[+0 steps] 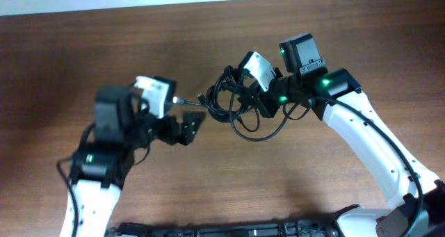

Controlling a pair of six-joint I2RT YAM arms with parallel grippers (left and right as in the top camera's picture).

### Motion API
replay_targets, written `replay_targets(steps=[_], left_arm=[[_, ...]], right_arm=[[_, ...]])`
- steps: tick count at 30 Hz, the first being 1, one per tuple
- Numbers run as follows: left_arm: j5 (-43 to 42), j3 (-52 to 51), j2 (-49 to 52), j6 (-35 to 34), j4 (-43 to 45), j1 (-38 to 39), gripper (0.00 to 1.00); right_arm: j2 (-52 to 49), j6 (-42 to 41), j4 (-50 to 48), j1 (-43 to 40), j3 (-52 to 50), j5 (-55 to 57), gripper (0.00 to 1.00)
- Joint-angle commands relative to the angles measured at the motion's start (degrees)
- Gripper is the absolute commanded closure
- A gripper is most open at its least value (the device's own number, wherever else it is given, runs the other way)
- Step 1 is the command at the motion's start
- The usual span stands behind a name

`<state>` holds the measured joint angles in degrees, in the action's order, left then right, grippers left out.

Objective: Untangle cables
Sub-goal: 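Reach the left gripper to the lifted bundle and grasp a cable loop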

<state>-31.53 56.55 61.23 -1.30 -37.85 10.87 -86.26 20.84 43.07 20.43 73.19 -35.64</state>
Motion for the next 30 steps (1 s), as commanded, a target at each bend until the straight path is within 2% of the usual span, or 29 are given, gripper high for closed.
replay_targets(steps=[1,8,11,15,17,21,25,28,30], left_arm=[[1.97,8.2,7.41,5.73,-2.95,5.73,0.01],[2.45,9.22,10.12,5.73,-2.36,6.62,0.01],[7.43,9.68,9.99,5.77,-3.1,6.6,0.01],[12.59,16.41,10.01,5.9,-4.9,6.6,0.01],[13.97,19.56,10.01,8.52,-6.95,6.91,0.01],[13.97,19.56,11.85,14.58,-8.11,11.47,0.01],[14.67,19.56,16.06,16.41,-7.87,14.38,0.0],[15.08,19.56,19.21,16.41,-7.28,14.38,0.16],[15.13,19.56,20.52,16.39,-6.36,14.38,0.17]], right_arm=[[0.39,1.25,-0.2,0.24,0.48,-2.97,0.96],[0.39,1.25,0.28,0.24,0.48,-2.95,0.96],[0.39,1.25,0.79,0.24,0.48,-2.95,0.96],[0.39,1.25,0.79,0.24,0.48,-2.95,0.96],[0.39,1.25,0.81,0.24,0.48,-2.95,0.96],[0.39,1.22,0.83,0.24,0.48,-2.97,0.96],[0.39,1.2,1.07,0.24,0.5,-2.97,0.96],[0.39,1.2,1.07,0.22,0.5,-2.97,0.96],[0.39,1.2,1.07,0.24,0.5,-2.97,0.96]])
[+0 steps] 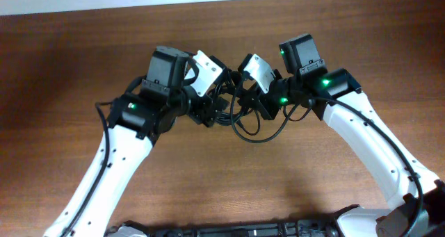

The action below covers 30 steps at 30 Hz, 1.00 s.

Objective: Untangle cables
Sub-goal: 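Reach the left gripper to the lifted bundle and grasp a cable loop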

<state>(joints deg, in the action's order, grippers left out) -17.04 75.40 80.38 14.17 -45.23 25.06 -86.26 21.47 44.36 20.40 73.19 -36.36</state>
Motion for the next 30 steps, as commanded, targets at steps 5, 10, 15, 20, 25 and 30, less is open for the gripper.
replay_targets(steps=[5,10,15,20,25,30], left_arm=[[2.32,0.72,1.79,0.92,1.7,0.2,0.23],[2.1,0.72,2.08,0.87,1.66,0.2,0.47],[1.42,0.72,2.19,0.68,1.68,1.16,0.48],[1.4,0.72,2.19,0.68,1.66,1.49,0.52],[1.44,0.72,2.19,0.7,1.68,2.95,0.66],[1.42,0.72,2.19,0.68,1.73,2.97,0.75]], right_arm=[[0.39,0.57,-0.2,0.26,0.5,-3.1,0.96],[0.39,0.57,-0.22,0.26,0.5,-3.1,0.96],[0.39,0.57,-0.31,0.26,0.55,-3.91,0.96],[0.39,0.55,-0.94,0.2,0.55,-4.61,0.96],[0.39,0.57,-0.94,0.2,0.55,-4.59,0.96],[0.39,0.57,-0.9,0.2,0.55,-4.59,0.96]])
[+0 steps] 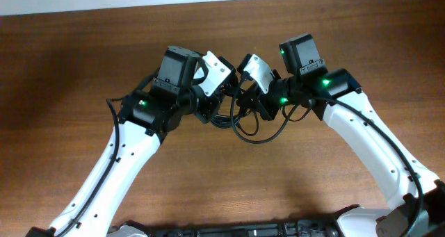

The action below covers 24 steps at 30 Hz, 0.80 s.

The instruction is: Untangle cables

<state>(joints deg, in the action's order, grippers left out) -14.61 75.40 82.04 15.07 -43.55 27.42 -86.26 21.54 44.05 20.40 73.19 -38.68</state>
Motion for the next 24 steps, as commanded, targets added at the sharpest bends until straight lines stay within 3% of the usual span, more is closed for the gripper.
replay_targets(steps=[1,3,5,6,10,17,24], left_arm=[[-1.03,0.72,0.52,-0.24,0.02,0.61,0.77],[-1.03,0.72,0.5,-1.27,0.26,0.61,0.83],[-1.09,0.74,0.48,-6.49,2.05,0.59,0.98],[-1.46,0.74,0.44,-8.81,3.17,0.59,1.0],[-10.51,0.74,0.39,-9.49,7.65,0.55,1.0],[-10.73,0.83,-2.43,-11.91,10.54,-0.24,1.0],[-10.69,0.83,-4.94,-17.49,12.37,-5.68,1.0]], right_arm=[[0.39,0.5,-0.61,0.2,0.55,-2.27,0.96],[0.39,0.5,-0.59,0.2,0.55,-2.25,0.96],[0.39,0.5,-0.61,0.2,0.55,-1.97,0.96],[0.39,0.52,-0.57,0.2,0.55,-1.57,0.96],[0.37,0.52,-0.31,0.2,0.52,-1.16,0.96],[0.37,0.52,1.6,0.22,0.31,2.08,0.96],[0.37,0.52,1.86,0.22,0.31,2.05,0.96]])
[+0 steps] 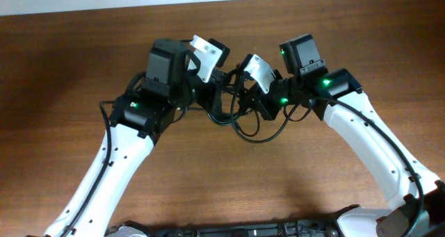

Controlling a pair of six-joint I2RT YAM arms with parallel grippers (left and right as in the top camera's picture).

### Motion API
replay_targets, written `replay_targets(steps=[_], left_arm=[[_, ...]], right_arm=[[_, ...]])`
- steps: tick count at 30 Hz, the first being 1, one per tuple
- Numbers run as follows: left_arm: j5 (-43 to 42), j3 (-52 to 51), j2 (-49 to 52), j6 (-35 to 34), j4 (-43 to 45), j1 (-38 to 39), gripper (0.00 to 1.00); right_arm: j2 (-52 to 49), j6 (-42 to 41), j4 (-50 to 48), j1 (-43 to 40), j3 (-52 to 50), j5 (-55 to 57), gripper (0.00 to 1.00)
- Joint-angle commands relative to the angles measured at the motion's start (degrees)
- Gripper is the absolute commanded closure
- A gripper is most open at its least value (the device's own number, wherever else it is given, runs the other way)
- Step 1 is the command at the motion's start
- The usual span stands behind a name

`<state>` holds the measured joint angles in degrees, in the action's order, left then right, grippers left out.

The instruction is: Untangle cables

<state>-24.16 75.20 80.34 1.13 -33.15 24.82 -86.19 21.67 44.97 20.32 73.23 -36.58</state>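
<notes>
A tangle of black cables (235,106) is bunched up between the two arms at the middle of the wooden table (222,188). One loop (256,135) sags out toward the front. My right gripper (243,98) comes in from the right and is shut on the bundle. From the left, my left gripper (217,92) reaches the bundle's left side, its white wrist camera (208,53) turned upward. Its fingers are buried among the strands, so their state is hidden. The two grippers are almost touching.
The white band of the table's far edge runs along the top. A dark bar (229,230) lies at the front edge between the arm bases.
My left gripper has turned and shifted slightly back and left at the bundle's left side. The right gripper and the sagging loop stay where they were.
First my left gripper stood apart to the left of the tangle, with a cable end near it, while the right gripper held the bundle. Then the left arm was up against the bundle's left side. It has stayed there and has now turned slightly.
</notes>
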Motion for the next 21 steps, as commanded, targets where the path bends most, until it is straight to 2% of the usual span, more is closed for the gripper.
replay_targets(steps=[1,4,6,7,12,14,15,16,17,18,19,20,21], left_arm=[[-1.14,1.03,-3.3,-4.66,2.64,-4.04,1.0],[-1.14,1.03,-3.3,-8.85,6.88,-6.99,1.0],[-1.16,1.03,-3.28,-17.18,13.64,-9.03,1.0],[-1.18,1.03,-3.28,-18.91,15.89,-9.14,1.0],[0.44,1.03,-3.28,-19.43,20.59,-9.11,0.99],[2.78,1.03,-3.28,-17.46,20.48,-9.14,0.99],[2.75,1.01,-3.28,-15.45,20.06,-9.14,0.96],[2.75,1.01,-3.28,-14.67,19.15,-9.11,0.76],[2.97,0.98,-3.21,-14.34,17.66,-9.11,0.46],[2.95,0.96,-3.21,-12.94,15.08,-9.11,0.37],[2.95,0.96,-3.21,-11.85,13.7,-9.11,0.24],[2.97,0.96,-3.21,-10.34,11.34,-9.11,0.01],[2.97,0.96,-3.21,-8.87,8.5,-9.11,0.01]], right_arm=[[0.31,0.39,1.29,0.31,0.26,-0.04,0.96],[0.31,0.39,1.57,0.31,0.26,-0.04,0.96],[0.31,0.39,1.55,0.31,0.26,-0.04,0.96],[0.31,0.39,1.57,0.31,0.26,-0.04,0.96],[0.31,0.39,1.57,0.31,0.26,-0.04,0.96],[0.31,0.39,1.55,0.31,0.26,-0.04,0.96],[0.31,0.39,1.55,0.31,0.26,-0.04,0.96],[0.31,0.39,1.55,0.31,0.26,-0.04,0.96],[0.31,0.39,1.55,0.31,0.26,-0.04,0.96],[0.31,0.39,1.53,0.31,0.26,-0.04,0.96],[0.31,0.39,1.53,0.31,0.26,-0.04,0.96],[0.31,0.39,1.55,0.28,0.26,-0.04,0.96],[0.31,0.39,1.53,0.31,0.26,-0.04,0.96]])
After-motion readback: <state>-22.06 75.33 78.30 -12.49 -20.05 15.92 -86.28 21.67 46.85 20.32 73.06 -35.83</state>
